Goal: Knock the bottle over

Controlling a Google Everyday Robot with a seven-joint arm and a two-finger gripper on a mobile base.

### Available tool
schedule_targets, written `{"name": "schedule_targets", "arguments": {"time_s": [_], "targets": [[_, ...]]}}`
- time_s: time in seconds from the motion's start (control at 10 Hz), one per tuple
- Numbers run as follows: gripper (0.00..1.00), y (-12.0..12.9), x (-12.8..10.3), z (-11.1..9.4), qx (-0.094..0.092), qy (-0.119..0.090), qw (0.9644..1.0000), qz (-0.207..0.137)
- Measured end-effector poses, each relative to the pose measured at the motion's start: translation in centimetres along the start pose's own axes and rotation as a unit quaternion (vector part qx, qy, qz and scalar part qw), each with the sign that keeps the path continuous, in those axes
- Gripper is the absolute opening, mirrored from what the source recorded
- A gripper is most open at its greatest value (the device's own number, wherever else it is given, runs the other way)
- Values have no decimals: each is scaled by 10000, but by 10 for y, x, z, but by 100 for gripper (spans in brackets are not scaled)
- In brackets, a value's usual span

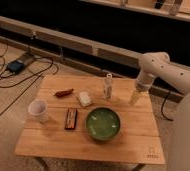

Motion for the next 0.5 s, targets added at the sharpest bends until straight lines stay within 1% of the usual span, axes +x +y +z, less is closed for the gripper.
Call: {"name": "schedule_targets", "arguments": {"time_s": [0.2,0.5], "targets": [[80,0,0,0,3,-1,10000,-1],[80,-11,-11,-5,128,-65,9999,-58]]}}
